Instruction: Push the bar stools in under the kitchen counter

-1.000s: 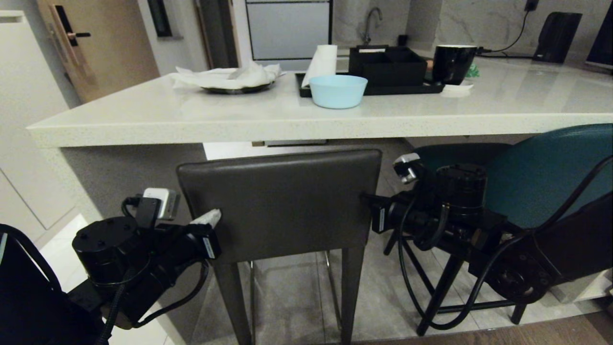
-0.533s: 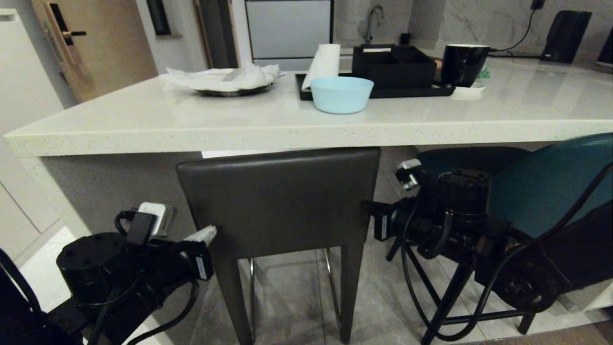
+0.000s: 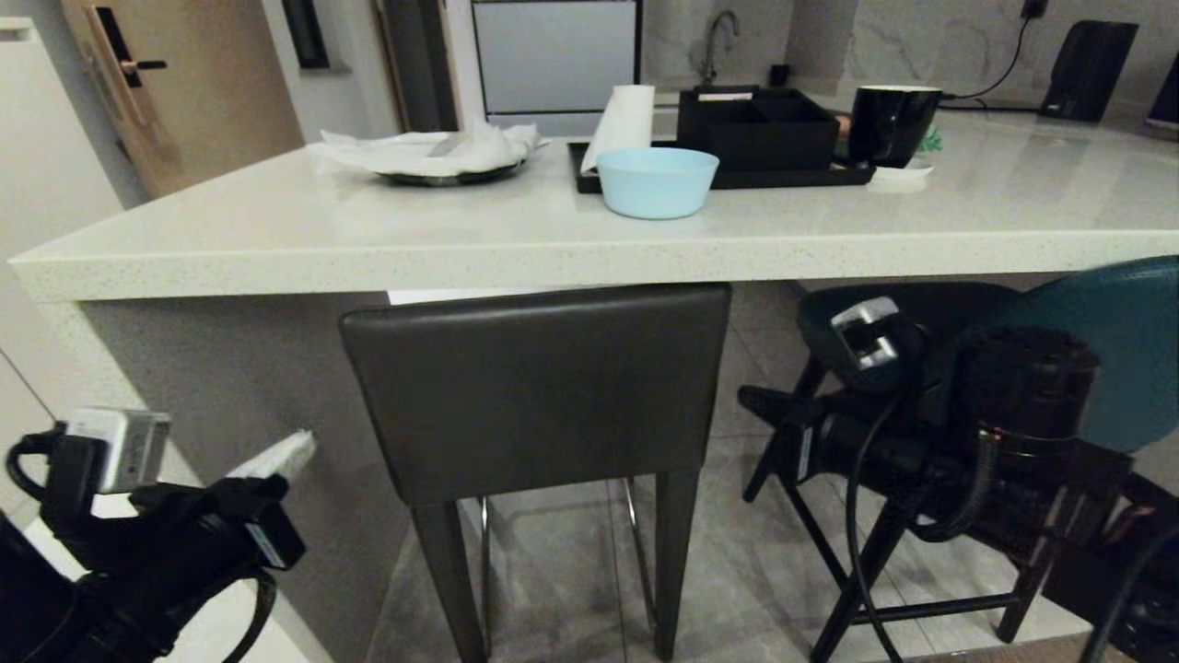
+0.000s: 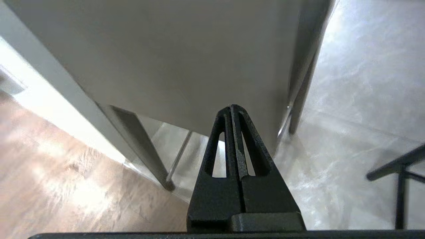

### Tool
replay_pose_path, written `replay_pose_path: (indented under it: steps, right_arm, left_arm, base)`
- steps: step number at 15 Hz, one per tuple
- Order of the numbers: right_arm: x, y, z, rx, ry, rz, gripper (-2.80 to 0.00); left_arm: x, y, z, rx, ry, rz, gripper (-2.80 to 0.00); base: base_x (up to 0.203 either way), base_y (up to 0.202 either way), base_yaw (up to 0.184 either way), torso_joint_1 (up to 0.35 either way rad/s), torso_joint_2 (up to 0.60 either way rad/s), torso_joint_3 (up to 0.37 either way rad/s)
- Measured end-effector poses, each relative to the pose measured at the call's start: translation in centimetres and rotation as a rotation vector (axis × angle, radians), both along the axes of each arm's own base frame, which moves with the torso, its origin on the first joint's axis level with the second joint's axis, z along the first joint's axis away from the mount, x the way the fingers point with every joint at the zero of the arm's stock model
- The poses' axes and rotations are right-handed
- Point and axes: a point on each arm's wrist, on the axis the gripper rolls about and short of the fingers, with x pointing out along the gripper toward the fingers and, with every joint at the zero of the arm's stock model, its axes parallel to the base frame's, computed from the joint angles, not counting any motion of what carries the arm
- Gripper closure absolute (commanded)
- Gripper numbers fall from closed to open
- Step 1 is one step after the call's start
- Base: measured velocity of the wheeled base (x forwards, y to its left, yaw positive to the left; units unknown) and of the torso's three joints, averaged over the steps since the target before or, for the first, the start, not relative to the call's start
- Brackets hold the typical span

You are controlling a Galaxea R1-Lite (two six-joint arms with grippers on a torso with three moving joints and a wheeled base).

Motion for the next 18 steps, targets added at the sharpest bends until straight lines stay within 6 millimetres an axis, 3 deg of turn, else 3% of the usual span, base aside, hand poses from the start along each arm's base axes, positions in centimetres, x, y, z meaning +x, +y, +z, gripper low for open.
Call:
replay_pose_path:
  steps: [3,7,12,15,18]
  right_arm:
    - [-3.7,-2.5,2.4,0.03,-0.073,-0.092,0.0]
    - [-9.5,-7.5,5.3,0.065,-0.161,-0.247,0.0]
    - [-17.7,-12.7,7.0,0.078,-0.29,-0.513,0.0]
    - [-21.7,-13.5,6.3,-0.009,-0.365,-0.623,0.0]
    - [-25.0,-13.4,4.9,-0.058,-0.392,-0.643,0.0]
  left_arm:
    - [-1.6,1.9,2.0,-0.016,-0.115,0.093,0.0]
    - [-4.5,3.5,5.6,-0.031,-0.223,0.175,0.0]
    - [-11.9,4.4,10.6,-0.073,-0.273,0.197,0.0]
    - [-16.0,4.9,10.2,0.003,-0.249,0.318,0.0]
    - [-17.7,5.0,8.0,0.069,-0.263,0.366,0.0]
  base:
    - [0.0,0.0,0.0,0.0,0.0,0.0]
    - [0.0,0.0,0.0,0.0,0.0,0.0]
    - [0.0,0.0,0.0,0.0,0.0,0.0]
    - [0.0,0.0,0.0,0.0,0.0,0.0]
    - [0.0,0.0,0.0,0.0,0.0,0.0]
